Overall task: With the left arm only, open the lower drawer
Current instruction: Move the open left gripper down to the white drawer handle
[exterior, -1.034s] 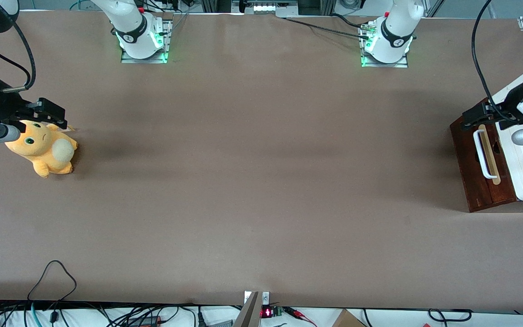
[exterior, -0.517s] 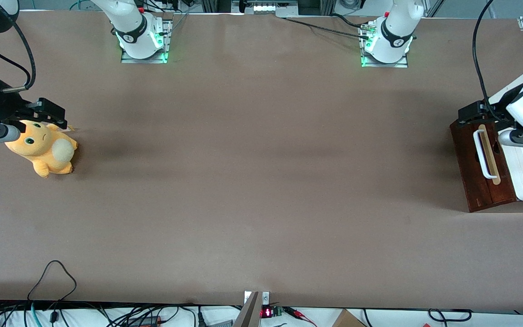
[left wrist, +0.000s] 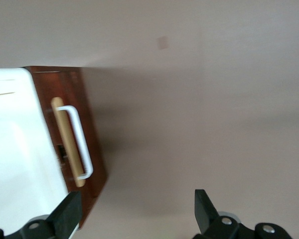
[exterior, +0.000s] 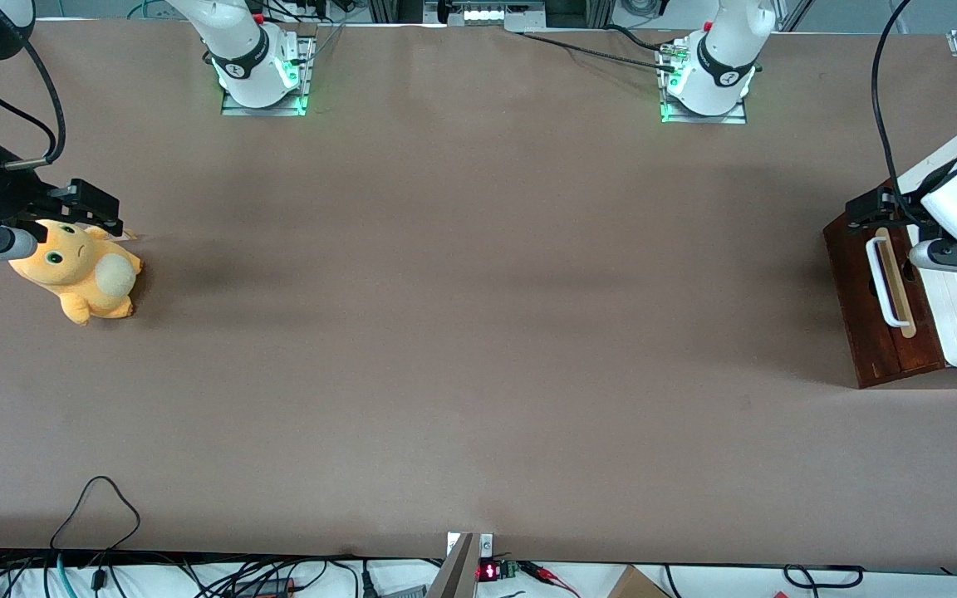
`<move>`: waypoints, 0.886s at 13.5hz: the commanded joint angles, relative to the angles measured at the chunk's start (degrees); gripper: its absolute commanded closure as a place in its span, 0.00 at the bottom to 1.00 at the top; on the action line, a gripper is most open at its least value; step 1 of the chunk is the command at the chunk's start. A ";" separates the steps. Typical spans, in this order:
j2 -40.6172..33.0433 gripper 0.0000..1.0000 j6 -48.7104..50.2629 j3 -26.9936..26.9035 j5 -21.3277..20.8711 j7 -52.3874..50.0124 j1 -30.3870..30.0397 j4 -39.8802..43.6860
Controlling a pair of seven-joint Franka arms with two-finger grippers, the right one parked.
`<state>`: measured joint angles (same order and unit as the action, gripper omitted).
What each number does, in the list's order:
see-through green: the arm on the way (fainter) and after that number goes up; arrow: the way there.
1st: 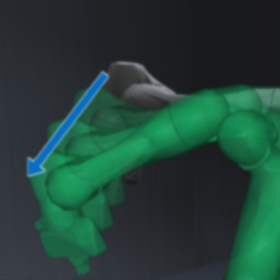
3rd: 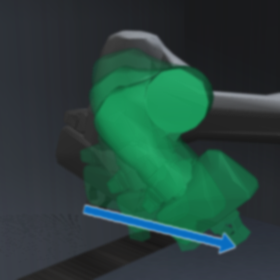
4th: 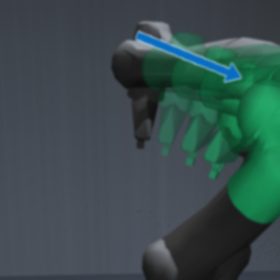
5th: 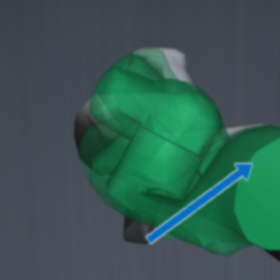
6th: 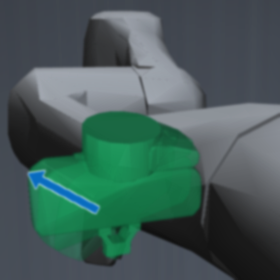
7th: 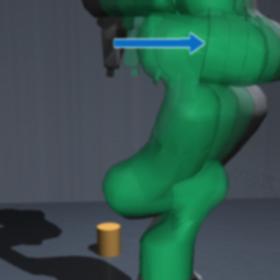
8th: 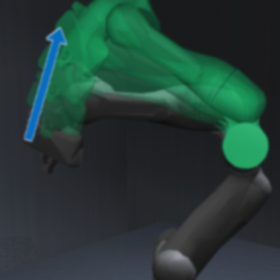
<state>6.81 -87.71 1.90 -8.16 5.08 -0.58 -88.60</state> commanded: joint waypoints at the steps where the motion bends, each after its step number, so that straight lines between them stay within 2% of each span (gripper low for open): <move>1: 0.92 0.00 0.70 2.75 -9.46 -6.81 1.81 -0.69; 4: 1.53 0.01 0.79 7.58 -23.00 -17.35 1.99 -5.33; 7: 2.41 0.04 0.96 11.88 -36.36 -30.35 1.99 -13.33; 9: 3.81 0.04 1.49 13.65 -42.78 -38.79 1.99 -18.34; 12: 7.41 0.04 3.94 16.55 -50.09 -52.67 1.99 -24.24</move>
<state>12.54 -86.24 16.56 -53.55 -39.57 1.55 -109.66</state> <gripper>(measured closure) 0.035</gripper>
